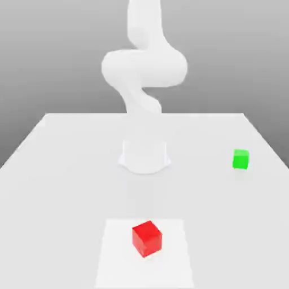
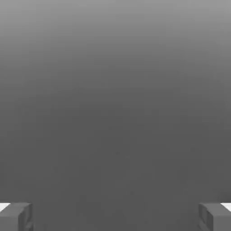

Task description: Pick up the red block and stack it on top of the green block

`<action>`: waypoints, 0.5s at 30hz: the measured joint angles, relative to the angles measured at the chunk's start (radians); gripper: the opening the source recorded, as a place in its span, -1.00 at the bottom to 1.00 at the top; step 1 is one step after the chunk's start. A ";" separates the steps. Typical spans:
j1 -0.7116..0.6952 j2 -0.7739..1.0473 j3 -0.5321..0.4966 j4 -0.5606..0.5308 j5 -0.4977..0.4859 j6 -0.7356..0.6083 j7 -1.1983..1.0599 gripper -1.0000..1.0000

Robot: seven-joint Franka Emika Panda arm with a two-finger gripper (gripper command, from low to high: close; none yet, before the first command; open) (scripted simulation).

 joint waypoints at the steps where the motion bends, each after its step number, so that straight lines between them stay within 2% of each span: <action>1: -0.001 0.042 0.004 -0.022 -0.017 0.023 -0.014 0.00; 9: -0.002 0.346 -0.003 -0.180 -0.105 0.189 -0.145 0.00; 15: 0.016 0.563 -0.033 -0.298 -0.092 0.316 -0.296 0.00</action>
